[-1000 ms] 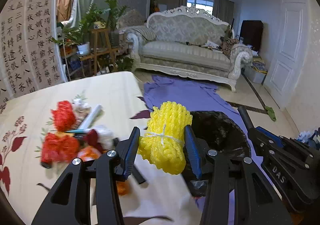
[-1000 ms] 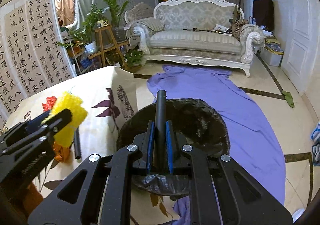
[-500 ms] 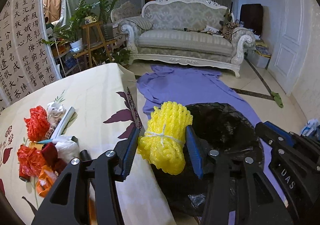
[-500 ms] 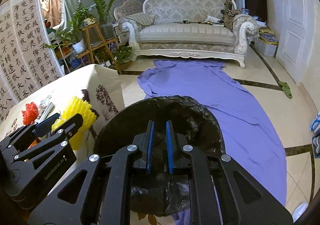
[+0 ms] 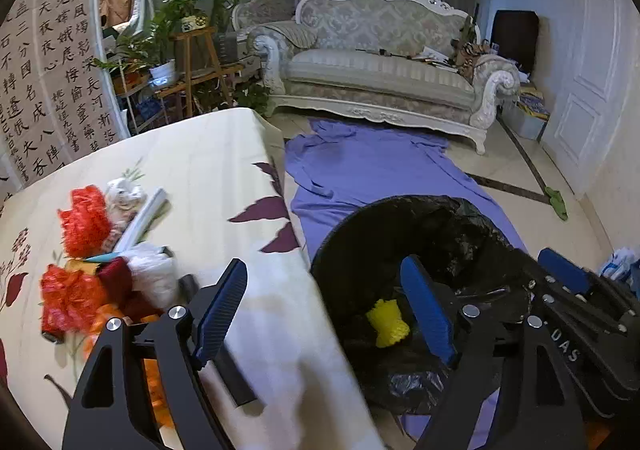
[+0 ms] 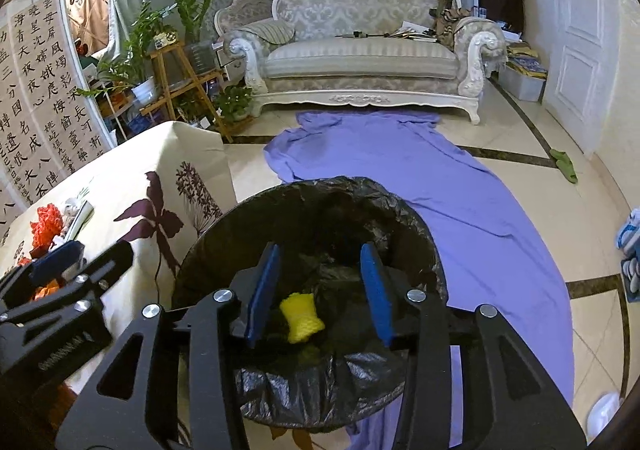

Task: Collect trash
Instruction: 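Open the left tool to drop the yellow net into the bin, then move the left tool back over the table while the right tool approaches the orange bag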

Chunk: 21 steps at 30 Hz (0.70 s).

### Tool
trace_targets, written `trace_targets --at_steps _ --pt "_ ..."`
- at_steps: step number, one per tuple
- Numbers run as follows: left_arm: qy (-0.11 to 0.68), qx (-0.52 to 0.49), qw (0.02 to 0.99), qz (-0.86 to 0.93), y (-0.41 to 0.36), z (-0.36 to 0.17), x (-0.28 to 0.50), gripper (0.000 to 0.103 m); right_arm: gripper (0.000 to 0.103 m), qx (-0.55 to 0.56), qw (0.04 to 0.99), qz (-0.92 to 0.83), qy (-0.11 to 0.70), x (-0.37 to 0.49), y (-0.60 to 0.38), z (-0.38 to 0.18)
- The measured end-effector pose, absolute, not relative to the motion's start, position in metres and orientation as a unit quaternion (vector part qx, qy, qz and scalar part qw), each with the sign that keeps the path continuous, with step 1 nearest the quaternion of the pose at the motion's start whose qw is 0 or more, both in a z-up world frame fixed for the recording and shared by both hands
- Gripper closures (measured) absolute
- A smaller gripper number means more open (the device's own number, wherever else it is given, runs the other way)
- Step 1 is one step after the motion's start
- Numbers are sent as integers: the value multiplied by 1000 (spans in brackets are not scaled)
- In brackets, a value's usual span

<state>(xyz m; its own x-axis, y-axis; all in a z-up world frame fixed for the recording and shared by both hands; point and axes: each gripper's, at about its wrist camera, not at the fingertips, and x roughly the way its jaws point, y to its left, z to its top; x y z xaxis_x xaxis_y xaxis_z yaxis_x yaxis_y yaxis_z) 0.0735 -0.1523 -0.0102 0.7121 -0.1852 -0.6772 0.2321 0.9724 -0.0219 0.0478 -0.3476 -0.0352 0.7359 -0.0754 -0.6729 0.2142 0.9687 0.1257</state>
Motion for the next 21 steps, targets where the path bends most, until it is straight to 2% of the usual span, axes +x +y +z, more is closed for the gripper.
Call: trace_targets --at_steps 4,21 --pt "355 25 929 -105 -138 1 63 24 55 94 927 -67 356 42 -339 -32" --pt "352 -16 936 -2 -21 11 34 22 46 71 937 1 342 29 -274 -7"
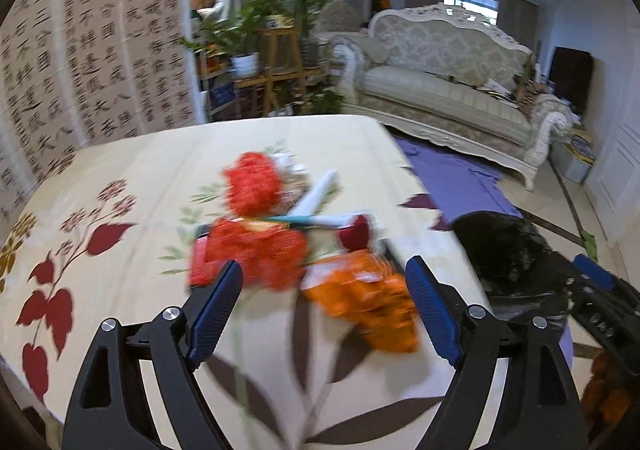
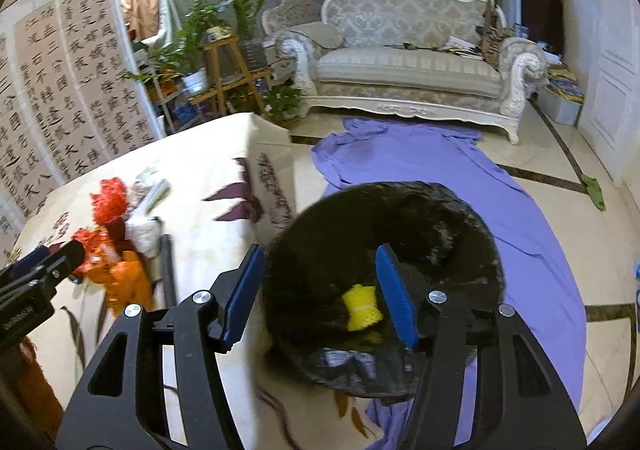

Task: Collect trash
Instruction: 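Move the left tool back over the table while the right tool approaches the orange bag, then close the right tool on the orange plastic bag and lift it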

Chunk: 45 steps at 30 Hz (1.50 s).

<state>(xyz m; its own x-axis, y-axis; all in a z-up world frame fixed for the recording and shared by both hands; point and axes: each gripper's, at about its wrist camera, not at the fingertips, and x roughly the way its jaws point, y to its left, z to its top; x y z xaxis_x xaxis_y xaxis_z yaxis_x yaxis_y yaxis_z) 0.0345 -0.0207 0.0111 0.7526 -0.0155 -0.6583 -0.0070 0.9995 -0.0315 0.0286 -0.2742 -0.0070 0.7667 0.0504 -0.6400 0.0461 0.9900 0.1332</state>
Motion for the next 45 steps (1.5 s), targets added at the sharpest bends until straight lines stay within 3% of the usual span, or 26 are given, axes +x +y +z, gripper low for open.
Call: trace_targets --at_steps 6,25,28,33,45 --pt "358 -30 932 43 23 2 28 22 41 53 938 47 340 31 -232 1" --pt "375 -65 919 106 98 -19 9 22 40 -4 916 150 373 34 -131 -16" --pt "376 -70 918 103 100 -21 9 22 46 -15 912 151 381 35 -125 -22" --pt "379 -74 917 99 100 -25 11 22 70 -29 905 154 396 34 -118 -31" --pt "383 -79 915 99 101 -29 9 22 72 -37 906 181 381 18 -110 -21"
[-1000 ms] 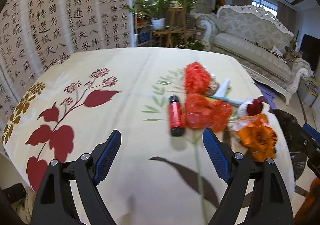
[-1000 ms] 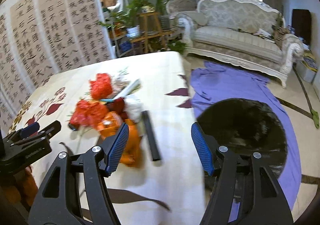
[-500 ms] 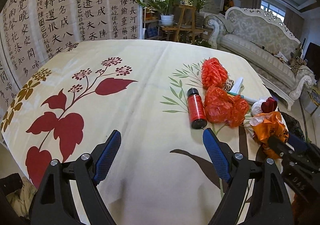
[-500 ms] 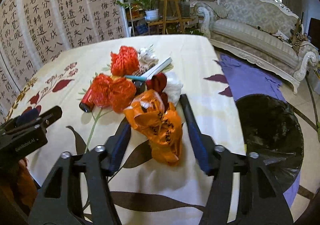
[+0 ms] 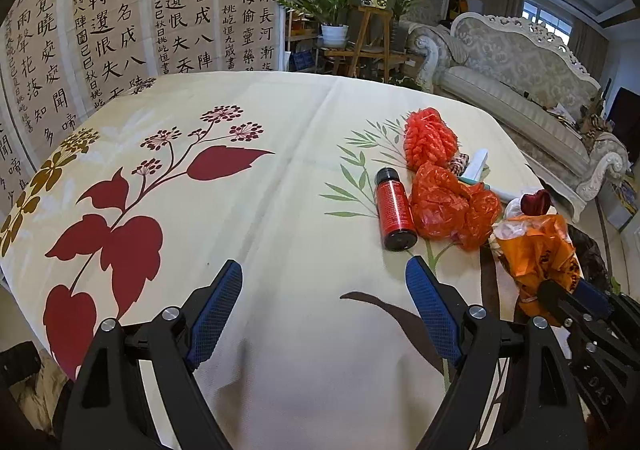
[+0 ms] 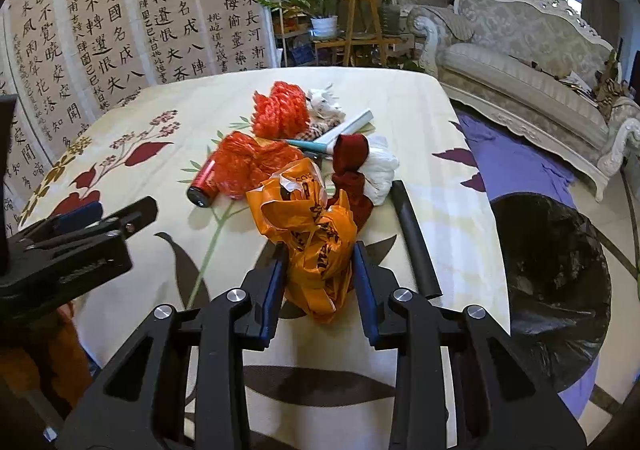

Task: Collect trash
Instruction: 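Close the right tool on the orange plastic bag and lift it, then grasp the red cylindrical bottle with the left tool while the right tool holds the orange bag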

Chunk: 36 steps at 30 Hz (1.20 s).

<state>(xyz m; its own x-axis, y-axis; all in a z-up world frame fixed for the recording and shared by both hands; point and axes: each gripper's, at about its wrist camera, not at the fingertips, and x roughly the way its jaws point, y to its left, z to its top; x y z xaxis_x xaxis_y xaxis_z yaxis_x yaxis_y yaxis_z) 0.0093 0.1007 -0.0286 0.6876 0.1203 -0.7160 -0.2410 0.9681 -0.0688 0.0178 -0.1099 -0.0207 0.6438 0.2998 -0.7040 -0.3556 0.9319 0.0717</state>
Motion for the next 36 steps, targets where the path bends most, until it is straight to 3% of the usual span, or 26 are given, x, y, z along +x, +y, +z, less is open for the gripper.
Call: trace_targets --at_steps 16,36 --pt "379 -63 921 69 71 -24 20 22 72 0 930 108 352 18 -171 1" --pt "409 -14 911 50 22 -35 81 20 72 45 930 56 360 58 -229 -15"
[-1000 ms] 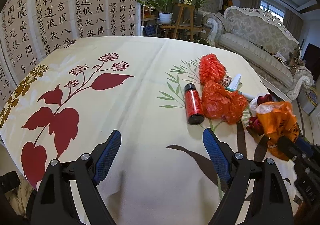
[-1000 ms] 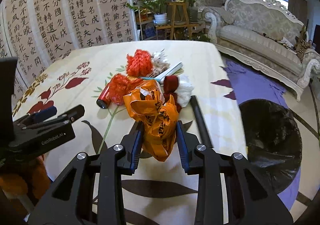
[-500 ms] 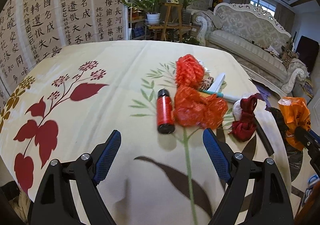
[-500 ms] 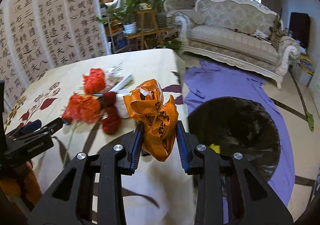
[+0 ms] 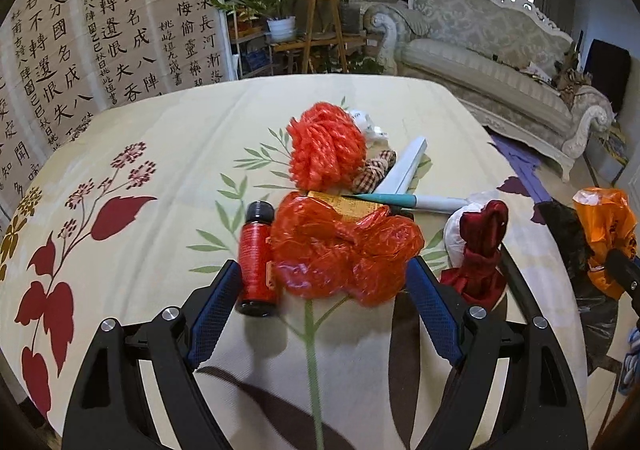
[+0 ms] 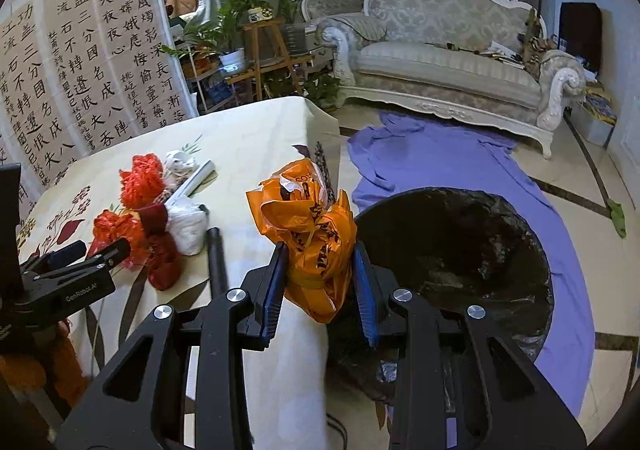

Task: Collect trash
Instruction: 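Grasp the red cylindrical bottle with the left tool while the right tool holds the orange bag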

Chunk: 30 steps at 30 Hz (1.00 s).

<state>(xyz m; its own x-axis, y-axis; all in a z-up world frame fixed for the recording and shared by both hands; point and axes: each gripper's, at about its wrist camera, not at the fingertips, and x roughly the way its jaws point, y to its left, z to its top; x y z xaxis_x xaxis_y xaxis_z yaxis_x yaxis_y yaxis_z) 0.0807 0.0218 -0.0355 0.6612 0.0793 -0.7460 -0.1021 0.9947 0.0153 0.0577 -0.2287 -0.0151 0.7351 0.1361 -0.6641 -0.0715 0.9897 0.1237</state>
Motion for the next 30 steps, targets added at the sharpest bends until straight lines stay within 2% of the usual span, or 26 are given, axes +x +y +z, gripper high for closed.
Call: trace_targets --at_steps 9,11,15,17,19,25,30 --pt "408 1 912 48 16 -37 86 21 72 55 925 59 370 67 -234 -26" --pt "400 8 915 50 15 -36 84 36 72 56 925 60 371 66 -233 -27" --pt "386 34 921 47 11 -35 79 52 72 56 924 61 373 65 -232 -27" --pt "380 36 924 40 12 -33 77 66 72 56 924 61 373 65 -231 -27" --pt "378 27 925 28 15 -32 76 74 72 56 924 62 373 64 -230 -28" --pt "381 18 924 21 20 -30 74 84 72 54 924 63 372 61 -227 -27" --pt "391 -8 920 18 31 -31 69 85 72 54 924 63 372 60 -226 -27"
